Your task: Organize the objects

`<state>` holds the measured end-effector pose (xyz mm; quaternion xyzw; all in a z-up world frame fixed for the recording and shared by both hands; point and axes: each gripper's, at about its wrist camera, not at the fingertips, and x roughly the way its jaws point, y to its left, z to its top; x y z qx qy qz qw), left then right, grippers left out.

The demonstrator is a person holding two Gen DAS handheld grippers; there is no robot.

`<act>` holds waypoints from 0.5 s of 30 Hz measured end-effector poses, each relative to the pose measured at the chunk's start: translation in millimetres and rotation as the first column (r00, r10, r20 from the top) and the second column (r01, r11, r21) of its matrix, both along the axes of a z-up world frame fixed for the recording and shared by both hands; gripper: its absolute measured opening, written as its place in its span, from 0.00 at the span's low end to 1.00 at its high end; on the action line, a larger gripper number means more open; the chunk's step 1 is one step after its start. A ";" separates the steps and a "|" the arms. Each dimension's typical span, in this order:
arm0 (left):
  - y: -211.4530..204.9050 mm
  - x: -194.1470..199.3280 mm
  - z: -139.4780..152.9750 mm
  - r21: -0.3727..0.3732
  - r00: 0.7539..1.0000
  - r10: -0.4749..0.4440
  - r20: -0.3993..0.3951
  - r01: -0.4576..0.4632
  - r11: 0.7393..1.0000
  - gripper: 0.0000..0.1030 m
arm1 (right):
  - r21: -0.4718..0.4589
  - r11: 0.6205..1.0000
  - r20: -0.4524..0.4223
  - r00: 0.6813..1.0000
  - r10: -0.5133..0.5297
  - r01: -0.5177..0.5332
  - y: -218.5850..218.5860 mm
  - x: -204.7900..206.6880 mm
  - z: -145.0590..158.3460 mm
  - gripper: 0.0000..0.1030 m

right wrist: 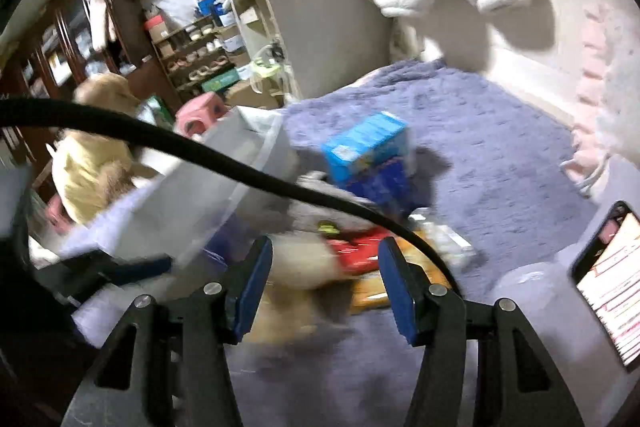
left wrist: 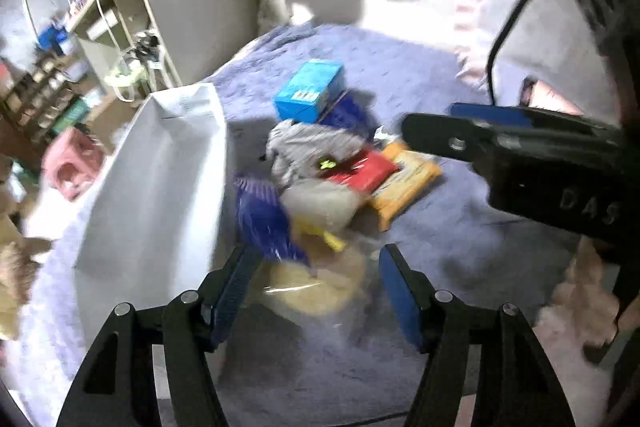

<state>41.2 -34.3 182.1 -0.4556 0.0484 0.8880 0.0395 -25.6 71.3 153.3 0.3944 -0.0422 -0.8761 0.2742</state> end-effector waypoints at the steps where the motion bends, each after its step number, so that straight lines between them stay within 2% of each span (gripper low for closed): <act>1: -13.1 2.4 -1.8 0.035 1.000 0.003 -0.001 -0.003 0.999 0.62 | -0.026 1.000 0.020 1.000 0.005 -0.004 -4.1 2.9 8.8 0.53; 3: -25.8 0.8 -7.4 0.061 1.000 0.027 -0.004 -0.027 0.998 0.62 | -0.051 0.998 0.093 0.995 -0.041 0.046 -16.3 -5.0 32.5 0.55; 4: -29.2 -1.3 -9.7 0.070 0.999 0.043 -0.007 -0.042 0.997 0.62 | -0.050 0.996 0.146 0.987 -0.063 0.071 -25.7 -15.9 44.5 0.61; 5: -35.5 4.4 -17.2 0.074 0.998 0.060 -0.024 -0.058 0.996 0.62 | -0.060 0.996 0.183 0.982 -0.053 0.065 -33.1 -27.5 48.0 0.67; 6: -38.6 5.9 -16.5 0.085 0.996 0.072 -0.043 -0.068 0.994 0.62 | -0.103 0.994 0.252 0.968 0.009 0.018 -46.2 -43.5 52.5 0.67; 7: -42.6 0.6 -21.4 0.115 0.995 0.085 -0.058 -0.077 0.990 0.62 | -0.138 0.990 0.310 0.948 0.068 -0.026 -55.5 -57.7 50.6 0.64; 8: -47.1 -0.1 -23.7 0.159 0.993 0.099 -0.062 -0.088 0.983 0.62 | -0.148 0.989 0.405 0.910 0.089 -0.031 -62.8 -73.0 38.2 0.51; 9: -50.4 -3.6 -29.9 0.197 0.993 0.104 -0.060 -0.090 0.976 0.62 | -0.128 0.992 0.460 0.887 0.049 0.012 -59.6 -76.1 26.3 0.43; 10: -51.0 -6.9 -32.7 0.248 0.993 0.095 -0.065 -0.077 0.966 0.62 | -0.111 0.992 0.481 0.877 -0.004 0.066 -48.8 -71.6 11.0 0.33; 12: -44.6 -12.5 -34.8 0.304 0.995 0.075 -0.072 -0.050 0.951 0.62 | -0.073 0.992 0.409 0.911 -0.059 0.098 -29.6 -56.0 -5.8 0.33; 14: -36.7 -15.3 -35.6 0.305 0.996 0.061 -0.070 -0.037 0.952 0.62 | -0.025 0.994 0.335 0.937 -0.094 0.109 -14.4 -49.4 -20.7 0.35; 15: -29.3 -19.7 -36.3 0.294 0.996 0.062 -0.069 -0.039 0.955 0.62 | -0.033 0.994 0.324 0.942 -0.086 0.102 -10.0 -49.6 -25.8 0.35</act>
